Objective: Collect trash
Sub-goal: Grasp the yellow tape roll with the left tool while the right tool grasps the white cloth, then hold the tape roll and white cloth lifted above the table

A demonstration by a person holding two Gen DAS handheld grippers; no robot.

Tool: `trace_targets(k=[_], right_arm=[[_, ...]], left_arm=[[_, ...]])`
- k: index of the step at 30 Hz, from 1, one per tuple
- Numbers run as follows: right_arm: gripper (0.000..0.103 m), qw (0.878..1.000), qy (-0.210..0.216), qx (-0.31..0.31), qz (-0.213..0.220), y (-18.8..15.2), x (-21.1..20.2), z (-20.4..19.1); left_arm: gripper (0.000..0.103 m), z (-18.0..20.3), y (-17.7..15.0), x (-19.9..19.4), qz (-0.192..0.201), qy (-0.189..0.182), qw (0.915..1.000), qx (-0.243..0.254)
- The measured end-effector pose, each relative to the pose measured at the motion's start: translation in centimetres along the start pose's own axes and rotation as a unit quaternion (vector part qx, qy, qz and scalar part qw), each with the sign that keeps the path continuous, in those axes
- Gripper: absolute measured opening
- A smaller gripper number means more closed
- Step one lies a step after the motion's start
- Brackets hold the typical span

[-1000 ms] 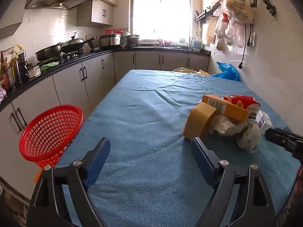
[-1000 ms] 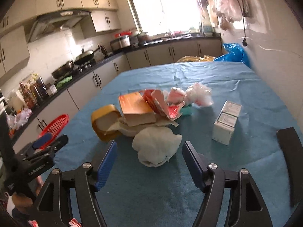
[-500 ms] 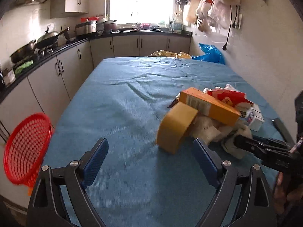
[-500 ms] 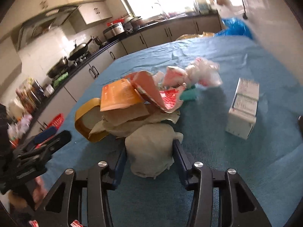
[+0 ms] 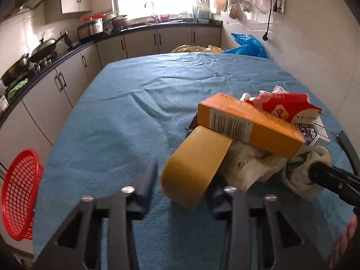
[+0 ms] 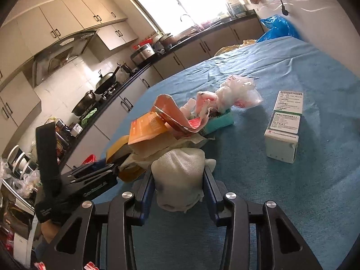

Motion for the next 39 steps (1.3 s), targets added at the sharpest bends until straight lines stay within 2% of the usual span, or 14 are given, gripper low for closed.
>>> trace_targets(k=[1,9,13,17,23,31,39], right_arm=[[0.044,1.000,0.005,0.000,0.004,0.0,-0.2,-0.1],[0.044,0.999,0.019,-0.026,0.042,-0.1,-2.0,-1.3],[0.044,0.996,-0.008,-0.059,0.064,-0.3,-2.8,-2.7],[0.044,0.988,-0.059,-0.110,0.093,-0.7,-3.6,-4.8],[0.044,0.976,-0.095,-0.164,0.110,-1.3,-3.7,-7.1],[0.044,0.975,-0.101,-0.165,0.113,-1.3,-3.6,-7.2],[0.044,0.974,-0.104,-0.168,0.115,-1.5,-3.7,-7.1]], left_arm=[[0.025,0.0,-0.1,0.1,-0.003,-0.002,1.0000,-0.001],[0.024,-1.9,-2.6,-3.2,0.042,-0.005,0.9966,-0.070],[0.024,-1.8,-3.5,-5.3,0.075,0.012,0.9942,-0.076],[0.024,-1.6,-4.1,-6.7,0.102,0.035,0.9911,-0.078],[0.024,-1.6,-4.2,-6.9,0.106,0.033,0.9905,-0.080],[0.024,-1.1,-5.1,-5.9,0.089,0.021,0.9927,-0.080],[0.024,-1.0,-5.2,-6.0,0.093,0.019,0.9920,-0.083]])
Point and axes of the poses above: each gripper's, at about its wrist camera, not at the fingertips, and x roughly the way its jaws point, z to its right, y to its top, the point moved 5 cm from there along x, roughly the way its jaws point, and after that the axes turned 7 degrees about -z, right-handed, at the moved point
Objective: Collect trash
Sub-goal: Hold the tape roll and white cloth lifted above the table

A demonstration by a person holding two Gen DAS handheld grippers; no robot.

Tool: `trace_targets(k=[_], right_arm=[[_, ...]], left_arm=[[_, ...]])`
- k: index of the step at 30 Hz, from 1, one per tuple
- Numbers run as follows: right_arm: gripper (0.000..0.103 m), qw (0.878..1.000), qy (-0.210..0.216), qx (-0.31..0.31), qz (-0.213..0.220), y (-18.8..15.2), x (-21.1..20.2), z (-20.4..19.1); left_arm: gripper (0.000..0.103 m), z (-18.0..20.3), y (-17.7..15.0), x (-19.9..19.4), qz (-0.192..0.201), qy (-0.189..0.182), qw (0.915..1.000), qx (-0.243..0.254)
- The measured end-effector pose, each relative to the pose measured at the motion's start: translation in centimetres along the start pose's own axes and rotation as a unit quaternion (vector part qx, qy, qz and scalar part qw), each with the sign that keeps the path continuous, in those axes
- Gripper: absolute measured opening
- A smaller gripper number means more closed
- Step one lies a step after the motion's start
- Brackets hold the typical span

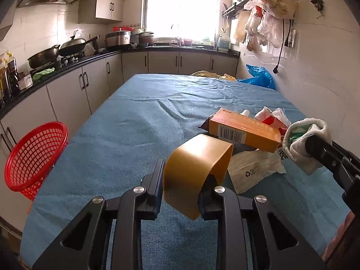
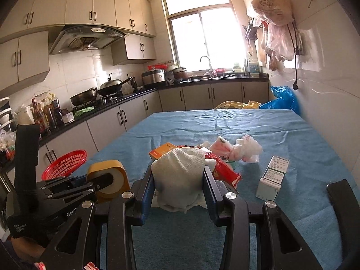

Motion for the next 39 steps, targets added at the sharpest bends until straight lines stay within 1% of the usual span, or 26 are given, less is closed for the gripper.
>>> trace_targets(k=[5,13,39], right_arm=[[0.044,1.000,-0.003,-0.004,-0.004,-0.13,0.15,0.00],[0.044,1.000,-0.005,-0.007,-0.008,-0.12,0.43,-0.01],[0.044,1.000,-0.007,-0.012,-0.006,-0.17,0.39,-0.21]], left_arm=[[0.024,-0.24,0.00,-0.13,0.003,-0.006,0.9999,-0.008],[0.024,-0.29,-0.10,-0.26,0.007,-0.014,0.9999,-0.007],[0.024,-0.43,-0.24,-0.34,0.007,-0.014,0.9998,-0.009]])
Point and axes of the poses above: each gripper's, at about its wrist camera, not at the fingertips, and x roughly the way its jaws point, z to its right, y to its top, the point moved 5 cm from there along x, roughly the way its jaws point, and after that the axes turned 7 degrees about -z, right-handed, at the moved point
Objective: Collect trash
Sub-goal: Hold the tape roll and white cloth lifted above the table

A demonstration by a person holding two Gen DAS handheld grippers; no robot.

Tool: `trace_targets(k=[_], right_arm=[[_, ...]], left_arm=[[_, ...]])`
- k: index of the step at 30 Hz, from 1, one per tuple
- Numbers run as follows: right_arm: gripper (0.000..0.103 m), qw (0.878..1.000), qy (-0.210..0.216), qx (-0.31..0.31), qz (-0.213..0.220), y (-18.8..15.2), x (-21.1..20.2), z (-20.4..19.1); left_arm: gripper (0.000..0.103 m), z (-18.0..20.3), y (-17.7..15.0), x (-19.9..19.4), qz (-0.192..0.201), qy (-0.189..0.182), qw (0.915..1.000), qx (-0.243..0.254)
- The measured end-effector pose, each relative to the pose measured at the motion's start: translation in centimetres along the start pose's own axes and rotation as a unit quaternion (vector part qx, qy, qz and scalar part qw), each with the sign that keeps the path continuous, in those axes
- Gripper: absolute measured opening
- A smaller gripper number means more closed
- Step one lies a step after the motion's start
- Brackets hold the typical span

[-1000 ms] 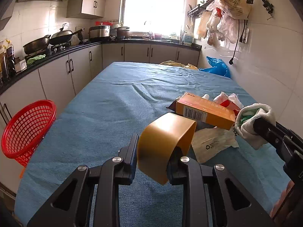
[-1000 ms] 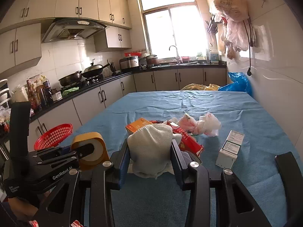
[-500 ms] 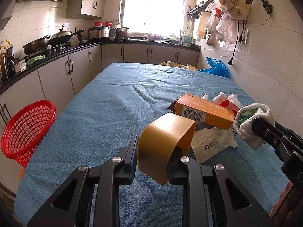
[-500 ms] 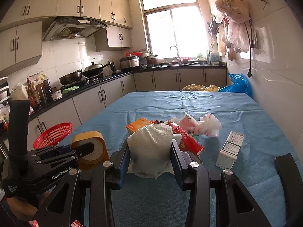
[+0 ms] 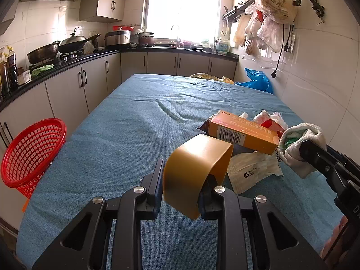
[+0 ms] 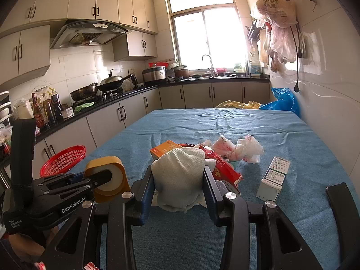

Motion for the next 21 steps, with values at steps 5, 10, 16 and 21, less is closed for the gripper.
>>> trace_targets(k=[5,10,16,21], right_arm=[[0.044,1.000,0.000,0.000,0.000,-0.01,-0.02,0.02],[0.044,1.000,0.000,0.000,0.000,0.01,-0.01,-0.05],[0.044,1.000,0.000,0.001,0.000,-0.01,-0.03,-0.03],[0.044,1.000,0.000,0.005,0.002,-0.02,-0.21,-0.09]], left_arm=[[0.024,-0.01,-0.02,-0.02,0.000,0.001,1.0000,0.000],[0.024,-0.04,0.02,-0.02,0.000,0.000,1.0000,0.000],[0.024,-0.16,0.00,0.01,0.001,0.001,1.0000,0.000],[0.024,-0.32,-0.09,-0.26,0.005,0.008,1.0000,-0.001]])
Point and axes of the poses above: each gripper's, at about its wrist camera, not at the fingertips, and x roughly the way its jaws point, z to its right, y to its top, the point moved 5 cm from there along x, roughly the way its jaws point, and after that the axes turned 7 degrees about -z, right-handed, at the moved point
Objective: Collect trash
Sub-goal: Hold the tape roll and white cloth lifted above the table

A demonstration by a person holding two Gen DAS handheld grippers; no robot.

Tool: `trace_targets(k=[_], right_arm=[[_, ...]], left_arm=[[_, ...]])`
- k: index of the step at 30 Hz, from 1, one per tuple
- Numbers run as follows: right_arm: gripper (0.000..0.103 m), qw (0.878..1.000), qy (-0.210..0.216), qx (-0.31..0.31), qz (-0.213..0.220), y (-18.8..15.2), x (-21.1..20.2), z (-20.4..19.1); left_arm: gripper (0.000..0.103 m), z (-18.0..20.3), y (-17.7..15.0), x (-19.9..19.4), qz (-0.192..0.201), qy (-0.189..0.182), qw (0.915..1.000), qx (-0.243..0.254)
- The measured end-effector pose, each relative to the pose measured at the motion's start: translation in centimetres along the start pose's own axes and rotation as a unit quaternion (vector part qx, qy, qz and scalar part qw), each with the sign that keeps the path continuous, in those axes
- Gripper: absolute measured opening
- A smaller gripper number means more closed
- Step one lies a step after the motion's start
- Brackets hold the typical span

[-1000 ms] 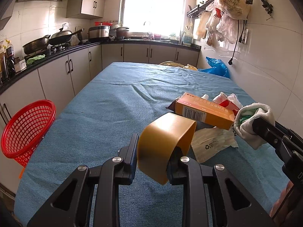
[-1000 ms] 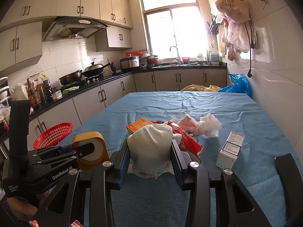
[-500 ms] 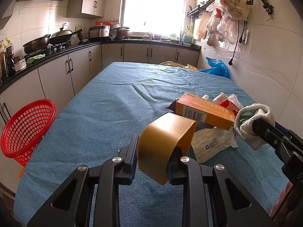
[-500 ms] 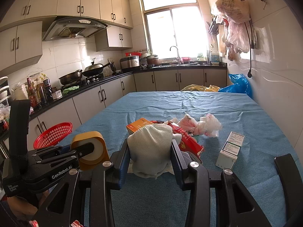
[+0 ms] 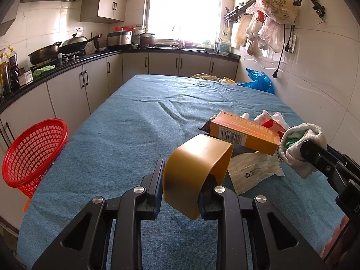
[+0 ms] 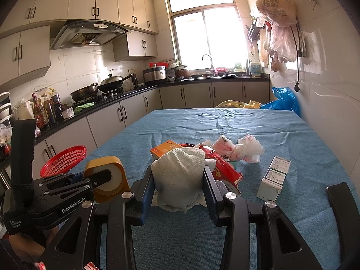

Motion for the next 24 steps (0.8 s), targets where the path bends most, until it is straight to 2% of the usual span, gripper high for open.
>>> trace_targets(k=[6,24], right_arm=[[0.044,1.000,-0.015,-0.016,0.008,0.1,-0.6,-0.8],[0.044,0.998,0.041,-0.032,-0.036,0.1,-0.1,-4.5]], left_arm=[[0.024,-0.3,-0.2,-0.9,0.001,0.002,1.0000,0.000],[0.024,-4.4,0.2,-3.4,0.018,0.010,0.9989,-0.042]])
Point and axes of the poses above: each gripper's, at about its wrist camera, not at the fingertips, and x roughly the way its jaws point, z to its right, y to its top, the point moved 5 cm from there along x, roughly the way its jaws point, and after that the axes turned 7 degrees about -z, right-handed, at the moved point
